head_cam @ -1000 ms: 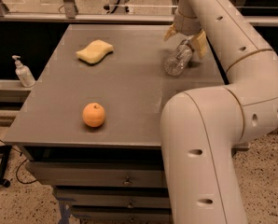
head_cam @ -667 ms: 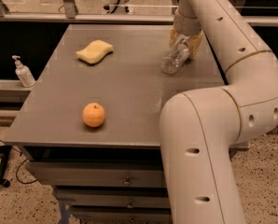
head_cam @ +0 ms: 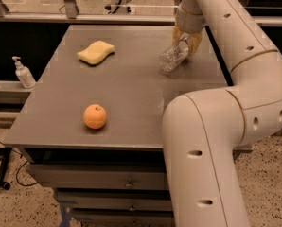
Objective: Place water bottle upright
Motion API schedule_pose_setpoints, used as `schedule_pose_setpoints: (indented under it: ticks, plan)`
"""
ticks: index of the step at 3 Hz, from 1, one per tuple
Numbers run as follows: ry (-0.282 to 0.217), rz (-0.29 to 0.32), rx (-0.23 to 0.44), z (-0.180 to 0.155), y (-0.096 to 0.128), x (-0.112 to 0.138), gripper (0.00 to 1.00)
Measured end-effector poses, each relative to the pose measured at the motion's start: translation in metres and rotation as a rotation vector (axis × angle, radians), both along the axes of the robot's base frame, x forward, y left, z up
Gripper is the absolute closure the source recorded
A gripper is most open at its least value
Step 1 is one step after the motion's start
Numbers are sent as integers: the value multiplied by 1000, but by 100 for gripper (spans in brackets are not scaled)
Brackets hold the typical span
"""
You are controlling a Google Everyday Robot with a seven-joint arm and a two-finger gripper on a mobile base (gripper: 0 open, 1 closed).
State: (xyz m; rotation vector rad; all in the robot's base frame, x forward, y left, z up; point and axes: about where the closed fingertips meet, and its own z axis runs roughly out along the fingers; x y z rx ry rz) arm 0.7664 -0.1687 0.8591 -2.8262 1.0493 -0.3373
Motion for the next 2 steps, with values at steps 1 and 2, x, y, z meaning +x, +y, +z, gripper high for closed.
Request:
schedule_pose_setpoints:
  ticks: [1, 2]
  plan:
    - [-20, 9, 78, 22, 8, -12, 100]
    - [-36, 5, 208, 46, 15, -33, 100]
